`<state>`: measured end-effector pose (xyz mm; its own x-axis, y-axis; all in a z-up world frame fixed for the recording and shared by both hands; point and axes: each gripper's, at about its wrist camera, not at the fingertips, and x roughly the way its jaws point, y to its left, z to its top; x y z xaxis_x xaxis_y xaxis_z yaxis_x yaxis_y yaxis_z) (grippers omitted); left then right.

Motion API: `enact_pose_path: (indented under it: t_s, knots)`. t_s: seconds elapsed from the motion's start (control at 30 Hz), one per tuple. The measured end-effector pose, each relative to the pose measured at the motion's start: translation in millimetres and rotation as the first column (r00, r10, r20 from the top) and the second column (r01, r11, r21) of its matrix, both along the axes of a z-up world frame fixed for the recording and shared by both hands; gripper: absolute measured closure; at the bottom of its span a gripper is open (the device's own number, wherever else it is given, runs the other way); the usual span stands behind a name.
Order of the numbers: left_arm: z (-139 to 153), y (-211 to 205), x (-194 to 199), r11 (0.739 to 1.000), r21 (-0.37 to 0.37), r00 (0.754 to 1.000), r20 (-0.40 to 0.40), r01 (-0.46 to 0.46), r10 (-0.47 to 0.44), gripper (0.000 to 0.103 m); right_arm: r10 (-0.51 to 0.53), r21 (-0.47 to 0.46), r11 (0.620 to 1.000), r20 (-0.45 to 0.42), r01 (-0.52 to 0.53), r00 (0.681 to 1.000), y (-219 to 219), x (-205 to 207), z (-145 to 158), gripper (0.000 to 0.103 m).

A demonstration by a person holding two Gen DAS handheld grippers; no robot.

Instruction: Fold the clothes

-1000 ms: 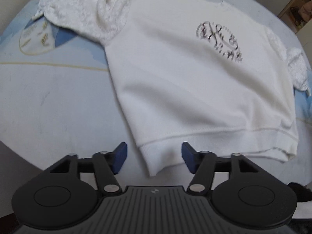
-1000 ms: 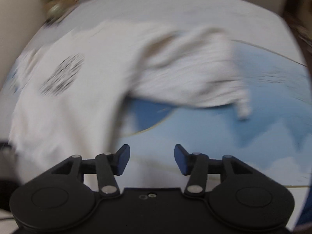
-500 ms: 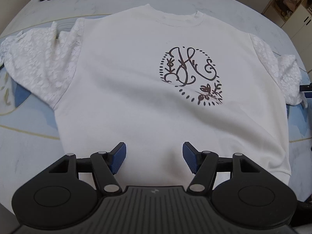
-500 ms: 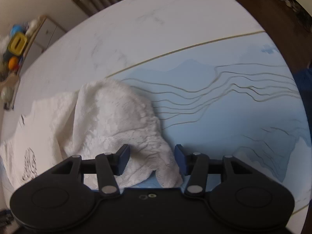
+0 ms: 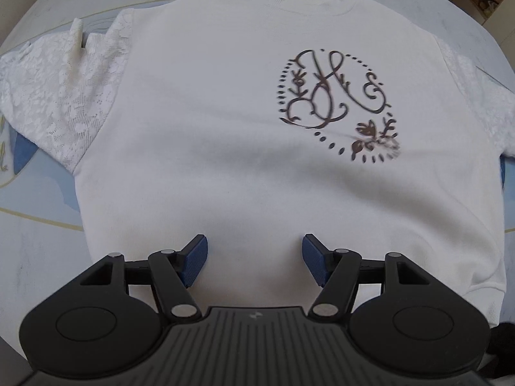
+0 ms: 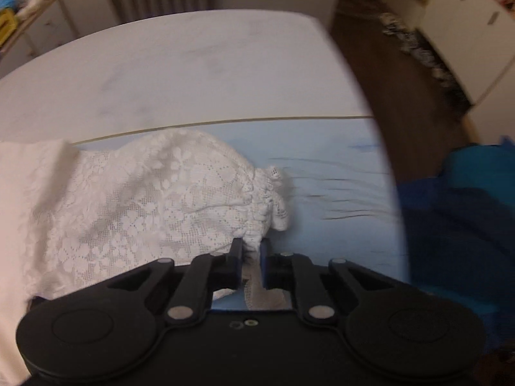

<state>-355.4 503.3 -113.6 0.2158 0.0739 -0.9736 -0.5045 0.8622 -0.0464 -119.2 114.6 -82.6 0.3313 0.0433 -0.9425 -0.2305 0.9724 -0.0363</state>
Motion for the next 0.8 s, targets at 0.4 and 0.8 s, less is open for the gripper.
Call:
enact_pose_path:
  t_s: [0.4,0.8]
  knots:
    - [-1,-6,3,0.999,0.012,0.999,-0.038,0.030,-0.030,0.031,-0.259,0.212,0.937,-0.113,0.277,0.959,-61,22,-8,0.000]
    - [0,-13,-7,0.999,0.027,0.999,-0.032,0.038,-0.037,0.021,-0.228,0.150,0.958,-0.119,0.244,0.966,-32,13,-36,0.000]
